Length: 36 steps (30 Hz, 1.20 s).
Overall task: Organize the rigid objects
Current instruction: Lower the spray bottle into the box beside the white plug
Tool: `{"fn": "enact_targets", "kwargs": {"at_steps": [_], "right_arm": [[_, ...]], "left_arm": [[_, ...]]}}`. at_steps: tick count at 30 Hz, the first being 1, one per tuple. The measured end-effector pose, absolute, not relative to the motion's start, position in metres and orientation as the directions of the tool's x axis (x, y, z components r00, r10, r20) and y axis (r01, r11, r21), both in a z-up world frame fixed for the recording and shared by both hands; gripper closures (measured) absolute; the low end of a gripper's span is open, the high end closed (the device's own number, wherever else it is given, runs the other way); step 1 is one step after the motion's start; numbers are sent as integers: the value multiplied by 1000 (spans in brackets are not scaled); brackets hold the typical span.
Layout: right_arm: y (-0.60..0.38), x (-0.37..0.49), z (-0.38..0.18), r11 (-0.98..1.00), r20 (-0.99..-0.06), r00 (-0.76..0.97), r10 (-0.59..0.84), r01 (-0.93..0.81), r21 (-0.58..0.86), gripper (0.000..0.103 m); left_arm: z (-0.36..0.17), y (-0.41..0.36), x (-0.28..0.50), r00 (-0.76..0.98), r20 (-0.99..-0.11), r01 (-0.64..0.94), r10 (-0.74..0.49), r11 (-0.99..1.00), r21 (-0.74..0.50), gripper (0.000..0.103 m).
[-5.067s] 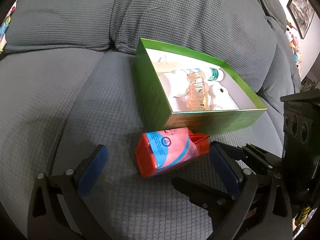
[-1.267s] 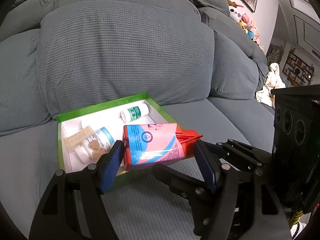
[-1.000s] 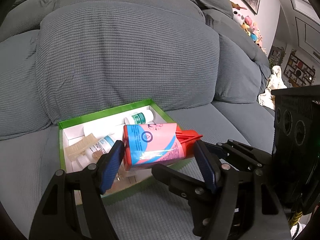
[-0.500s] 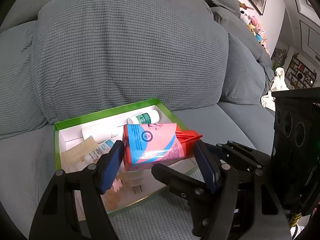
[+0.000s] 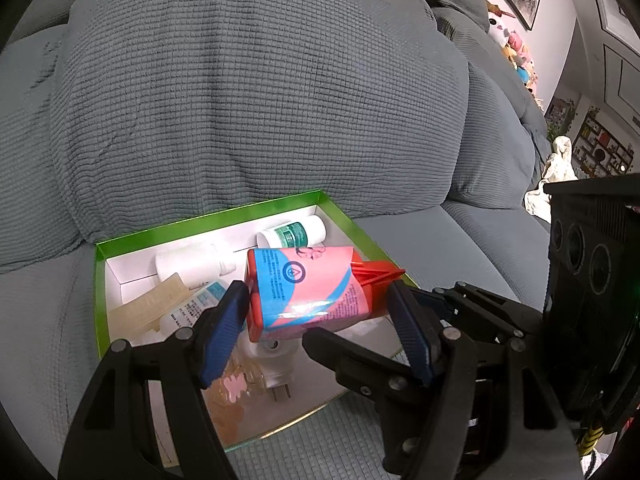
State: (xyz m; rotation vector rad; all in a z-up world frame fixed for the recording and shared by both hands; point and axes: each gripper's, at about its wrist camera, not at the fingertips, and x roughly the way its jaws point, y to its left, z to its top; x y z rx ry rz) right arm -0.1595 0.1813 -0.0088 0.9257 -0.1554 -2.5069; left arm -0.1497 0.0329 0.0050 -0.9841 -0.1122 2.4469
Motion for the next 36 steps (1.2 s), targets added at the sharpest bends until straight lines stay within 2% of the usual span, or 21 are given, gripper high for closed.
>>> {"fn": "enact_targets", "kwargs": {"at_steps": [36], "right_arm": [[175,-212,-44,-908,-671,-612,-417,310,282,37]], "left_arm": [[-32,37,-203,-509,-684,-397,523,-847,-353,32]]}}
